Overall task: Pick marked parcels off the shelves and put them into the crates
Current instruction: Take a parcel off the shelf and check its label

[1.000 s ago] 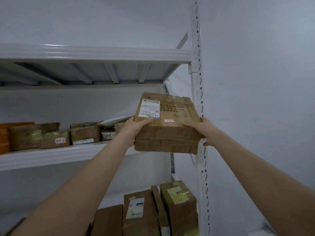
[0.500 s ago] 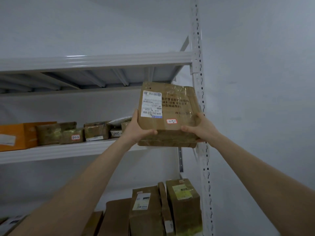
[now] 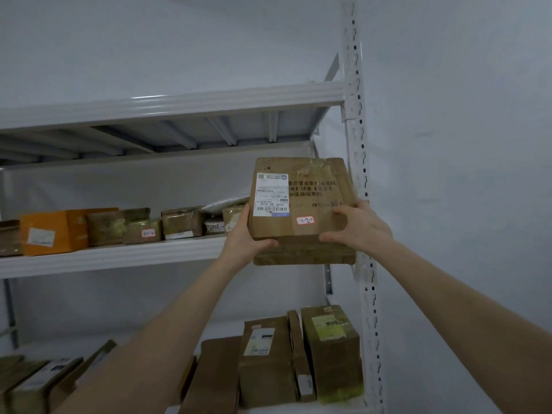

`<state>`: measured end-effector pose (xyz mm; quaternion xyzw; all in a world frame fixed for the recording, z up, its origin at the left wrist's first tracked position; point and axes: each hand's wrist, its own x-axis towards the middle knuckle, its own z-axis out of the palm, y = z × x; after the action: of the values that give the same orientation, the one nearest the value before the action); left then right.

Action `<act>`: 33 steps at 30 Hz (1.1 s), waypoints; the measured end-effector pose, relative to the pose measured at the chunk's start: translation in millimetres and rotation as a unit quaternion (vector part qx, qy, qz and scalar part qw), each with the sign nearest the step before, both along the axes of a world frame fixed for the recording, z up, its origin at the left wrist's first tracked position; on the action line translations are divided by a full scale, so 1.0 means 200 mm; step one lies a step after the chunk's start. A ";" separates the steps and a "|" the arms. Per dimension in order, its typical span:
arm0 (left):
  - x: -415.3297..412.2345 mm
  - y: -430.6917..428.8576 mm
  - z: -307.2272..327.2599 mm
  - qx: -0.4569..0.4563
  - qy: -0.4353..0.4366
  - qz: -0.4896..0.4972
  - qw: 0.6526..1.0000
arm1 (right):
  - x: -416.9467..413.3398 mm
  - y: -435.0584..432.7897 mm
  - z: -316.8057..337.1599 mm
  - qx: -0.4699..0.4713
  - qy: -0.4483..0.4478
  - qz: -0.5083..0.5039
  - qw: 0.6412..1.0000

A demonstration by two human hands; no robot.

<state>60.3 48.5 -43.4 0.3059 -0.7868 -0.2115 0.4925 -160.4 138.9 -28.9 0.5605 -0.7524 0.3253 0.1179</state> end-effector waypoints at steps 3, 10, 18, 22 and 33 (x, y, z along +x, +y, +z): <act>0.00 0.00 -0.02 -0.011 -0.008 0.013 1.000 | 0.03 0.01 -0.02 -0.005 0.036 -0.003 0.999; -0.05 -0.02 0.01 -0.066 -0.013 0.061 0.996 | 0.07 -0.01 -0.01 -0.049 0.097 -0.003 0.994; -0.14 -0.01 0.09 -0.129 -0.063 0.154 0.978 | 0.16 -0.08 0.04 -0.109 0.196 -0.061 0.973; -0.20 -0.03 0.16 -0.120 -0.083 0.165 0.976 | 0.23 -0.14 0.06 -0.114 0.222 -0.042 0.967; -0.05 -0.26 0.22 -0.147 -0.151 0.194 0.958 | 0.22 -0.44 0.09 -0.009 0.227 -0.059 0.972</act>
<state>50.7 -3.9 0.4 0.4052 -0.7999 0.0550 0.4394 -115.7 50.1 -10.4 0.5732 -0.7346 0.1891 0.3099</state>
